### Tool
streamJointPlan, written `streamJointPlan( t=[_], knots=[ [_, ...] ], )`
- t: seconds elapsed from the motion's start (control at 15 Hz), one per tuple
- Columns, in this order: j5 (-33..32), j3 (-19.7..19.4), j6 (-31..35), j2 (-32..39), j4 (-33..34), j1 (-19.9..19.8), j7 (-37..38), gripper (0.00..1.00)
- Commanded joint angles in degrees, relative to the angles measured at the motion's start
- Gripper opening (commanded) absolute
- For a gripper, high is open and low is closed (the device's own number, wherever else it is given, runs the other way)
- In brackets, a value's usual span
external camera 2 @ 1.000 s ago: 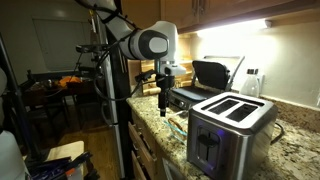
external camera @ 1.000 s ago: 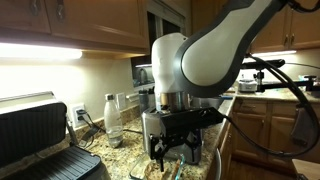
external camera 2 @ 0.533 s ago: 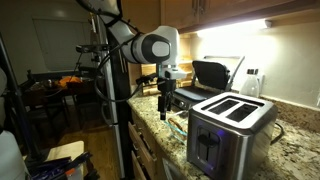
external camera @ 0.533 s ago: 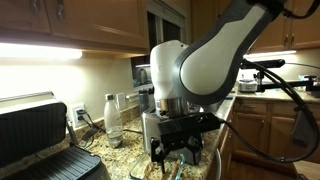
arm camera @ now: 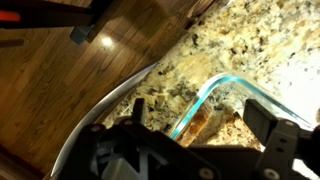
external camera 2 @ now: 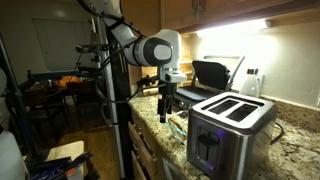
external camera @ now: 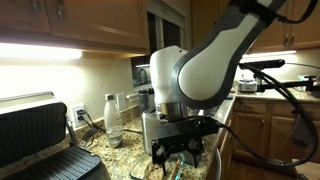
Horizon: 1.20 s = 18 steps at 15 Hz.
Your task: Put one slice of bread in the toaster
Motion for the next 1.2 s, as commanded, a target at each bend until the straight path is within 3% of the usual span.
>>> streamJointPlan(
  t=[0.0,0.8,1.13],
  knots=[
    [-1.1,-1.1,-0.2,1.3,1.0,0.6,2.2,1.0],
    [-0.9,-3.2,-1.6,6.9,10.5,1.3,6.0,1.0],
    [-0.2,-3.6,-1.9,7.8,11.2,2.0,6.4,1.0]
  ],
)
